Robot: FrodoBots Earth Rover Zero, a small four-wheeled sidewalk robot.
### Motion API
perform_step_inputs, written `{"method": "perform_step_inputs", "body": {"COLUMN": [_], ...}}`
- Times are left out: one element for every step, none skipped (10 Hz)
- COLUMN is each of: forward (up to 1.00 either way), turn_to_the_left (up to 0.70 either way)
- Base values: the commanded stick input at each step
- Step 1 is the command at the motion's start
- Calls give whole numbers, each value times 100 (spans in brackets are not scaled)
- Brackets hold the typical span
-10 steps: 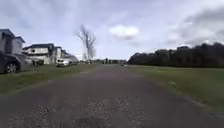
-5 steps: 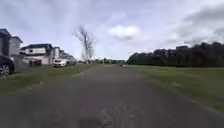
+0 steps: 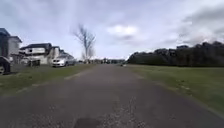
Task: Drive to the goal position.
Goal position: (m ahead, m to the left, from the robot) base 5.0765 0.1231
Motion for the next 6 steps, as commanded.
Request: {"method": "perform_step_inputs", "body": {"forward": [70,70,70,70,70,70], "turn_to_the_left": [0,3,10,30,18,3]}}
